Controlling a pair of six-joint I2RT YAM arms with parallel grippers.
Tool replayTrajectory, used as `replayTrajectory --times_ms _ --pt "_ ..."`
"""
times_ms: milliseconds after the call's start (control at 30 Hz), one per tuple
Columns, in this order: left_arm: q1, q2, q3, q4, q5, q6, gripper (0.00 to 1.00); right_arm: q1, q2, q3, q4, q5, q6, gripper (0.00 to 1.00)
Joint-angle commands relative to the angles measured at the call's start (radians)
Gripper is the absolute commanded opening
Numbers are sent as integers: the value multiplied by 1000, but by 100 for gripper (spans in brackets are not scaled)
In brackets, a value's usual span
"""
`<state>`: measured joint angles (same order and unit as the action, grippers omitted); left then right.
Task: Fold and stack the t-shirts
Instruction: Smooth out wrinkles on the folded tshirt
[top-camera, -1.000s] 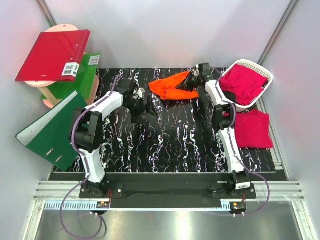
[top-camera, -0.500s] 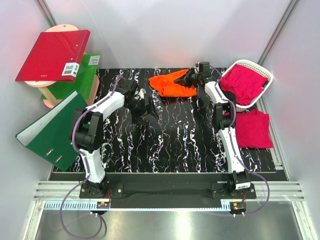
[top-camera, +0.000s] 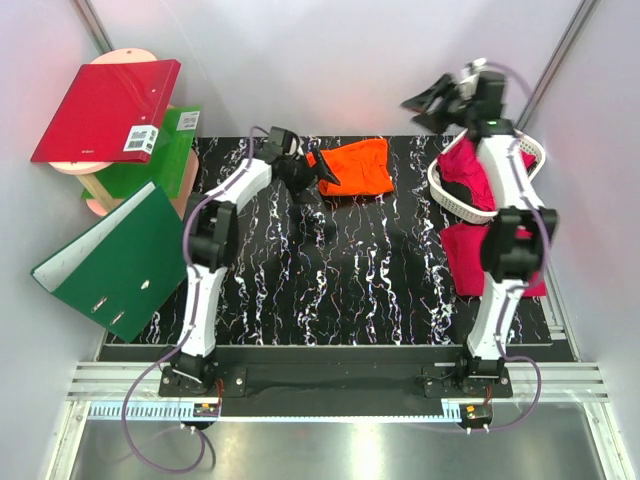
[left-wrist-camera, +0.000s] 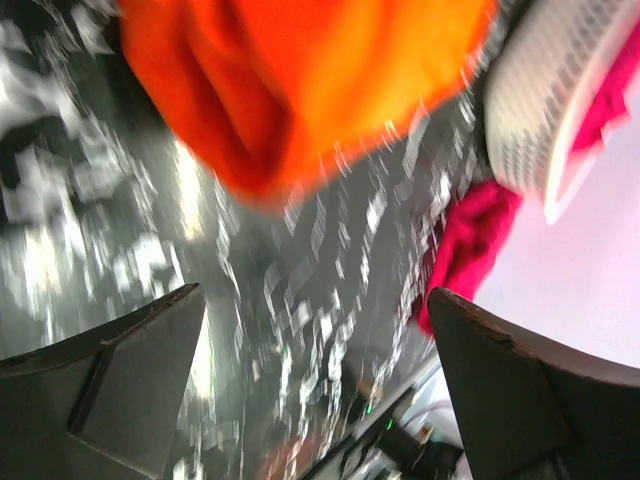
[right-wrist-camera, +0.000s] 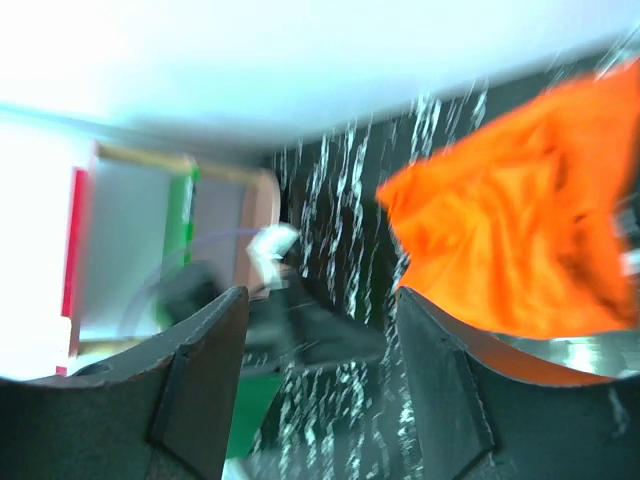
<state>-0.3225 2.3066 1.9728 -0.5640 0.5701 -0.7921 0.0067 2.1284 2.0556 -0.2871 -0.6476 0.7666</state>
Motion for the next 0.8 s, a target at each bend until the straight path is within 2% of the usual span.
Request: replayTrajectory --times_ms 0,267,333,400,433,567,767 --pt "-4 164 128 27 20 -160 99 -83 -152 -127 -40 48 -111 69" --pt "-21 267 198 111 34 -277 99 -172 -274 -232 -52 22 -116 69" --pt "-26 292 205 160 50 -320 77 -172 -278 -242 -55 9 -113 69" --pt "-29 316 205 193 80 -364 44 -172 -283 -264 -53 -7 -101 69" --pt "-29 321 205 200 89 -369 2 -172 -288 -271 -55 -10 -98 69" --pt "-30 263 114 196 100 -329 0 -172 -300 -307 -54 -30 -96 69" --pt "-29 -57 -309 181 88 -184 0 -171 -308 -370 -53 -60 -79 68"
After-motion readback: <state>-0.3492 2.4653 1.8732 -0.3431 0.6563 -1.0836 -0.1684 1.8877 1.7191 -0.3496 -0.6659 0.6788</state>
